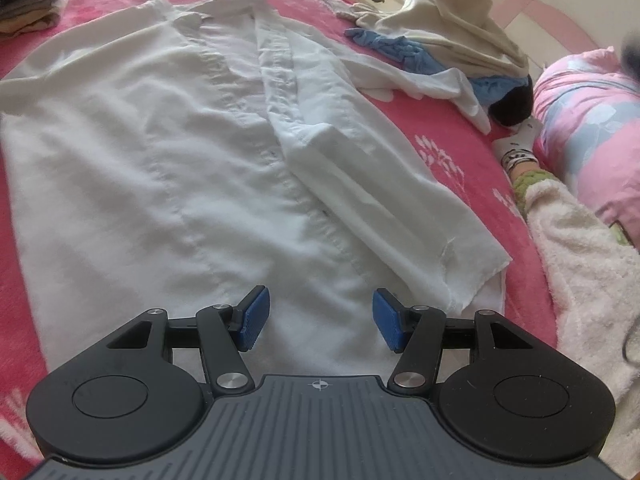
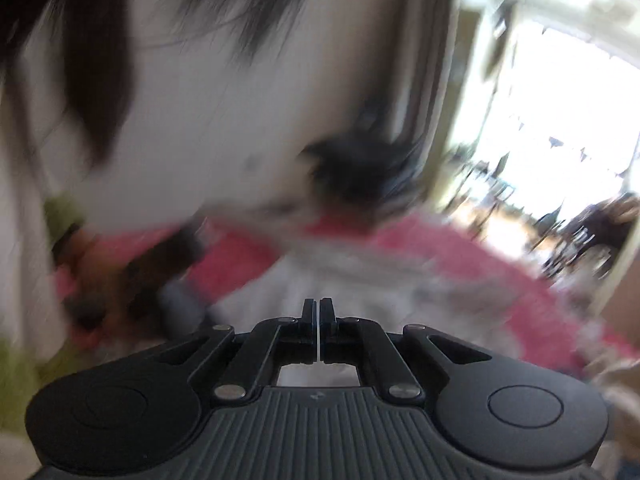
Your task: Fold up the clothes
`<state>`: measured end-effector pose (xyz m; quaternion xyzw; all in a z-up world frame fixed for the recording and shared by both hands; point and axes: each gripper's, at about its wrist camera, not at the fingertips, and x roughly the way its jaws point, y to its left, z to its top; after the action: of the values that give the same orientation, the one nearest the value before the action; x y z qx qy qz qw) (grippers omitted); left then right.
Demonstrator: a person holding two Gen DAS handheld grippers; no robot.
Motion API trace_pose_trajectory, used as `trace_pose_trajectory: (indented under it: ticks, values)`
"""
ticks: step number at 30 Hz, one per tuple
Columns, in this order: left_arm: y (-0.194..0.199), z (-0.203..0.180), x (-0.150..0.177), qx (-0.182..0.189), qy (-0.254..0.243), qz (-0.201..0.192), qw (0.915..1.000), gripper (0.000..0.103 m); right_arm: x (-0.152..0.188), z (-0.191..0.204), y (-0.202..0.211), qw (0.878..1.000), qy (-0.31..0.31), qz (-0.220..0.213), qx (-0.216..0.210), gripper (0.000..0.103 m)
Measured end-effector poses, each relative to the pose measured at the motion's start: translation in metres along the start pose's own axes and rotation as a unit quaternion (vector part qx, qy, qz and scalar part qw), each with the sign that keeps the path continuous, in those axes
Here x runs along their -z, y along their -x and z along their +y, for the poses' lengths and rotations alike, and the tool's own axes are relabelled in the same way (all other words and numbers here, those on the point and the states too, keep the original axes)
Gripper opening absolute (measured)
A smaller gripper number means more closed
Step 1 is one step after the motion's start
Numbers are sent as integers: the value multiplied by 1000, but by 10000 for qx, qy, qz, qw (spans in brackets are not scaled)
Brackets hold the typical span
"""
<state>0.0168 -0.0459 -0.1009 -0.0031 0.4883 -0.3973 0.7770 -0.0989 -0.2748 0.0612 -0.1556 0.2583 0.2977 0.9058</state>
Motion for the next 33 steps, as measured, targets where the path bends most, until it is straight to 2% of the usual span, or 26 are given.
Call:
trace_pose_trajectory:
  ticks: [3,5,7,9,10,11,12,13,15,17,19,23,24,27,31,33]
  values:
    - [4,-1,1,37,-69,-42,10000,57,28,0,-20,9945,-781,637,-293,2]
    - [4,-4,-2,96,-179,-54,9998,57,54,-13,-26,9768,-1904,942,-262,2]
    - [4,-11,-5,205,-309,-55,9993,57,80,-27,-33,9456,-3001,1233,-228,6]
    - [2,-18,-8,295,-441,-49,9986,57,108,-40,-35,9058,-4019,1336,-103,10]
    - [1,-23,-9,327,-490,-55,9982,57,122,-46,-35,8848,-4471,1314,-3,16]
    - [-1,-27,-11,359,-536,-60,9979,57,131,-49,-37,8706,-4749,1277,111,19]
    - [-2,-30,-12,388,-562,-62,9976,57,140,-52,-39,8561,-5013,1239,228,33]
    - [-3,-34,-13,409,-589,-65,9974,57,147,-56,-40,8449,-5199,1198,371,38]
    - [-4,-40,-14,427,-642,-67,9970,57,155,-63,-45,8347,-5364,1077,624,38]
    - [-4,-44,-13,445,-651,-58,9969,57,158,-67,-53,8398,-5266,1057,795,38]
    - [-6,-46,-14,468,-617,-43,9970,57,159,-68,-62,8498,-5091,1074,844,38]
    - [-12,-44,-19,603,-375,21,9975,57,161,-63,-75,8689,-4731,1218,794,37]
    - [-14,-43,-21,643,-305,41,9975,57,161,-62,-76,8734,-4655,1208,766,35]
    - [-18,-37,-26,786,-43,128,9968,57,150,-51,-72,8936,-4332,997,621,11]
    - [-21,-21,-33,1057,597,204,9924,57,134,-36,-66,9175,-3889,714,424,10]
    - [-19,-5,-35,1261,1171,175,9849,57,126,-28,-63,9283,-3660,577,324,9]
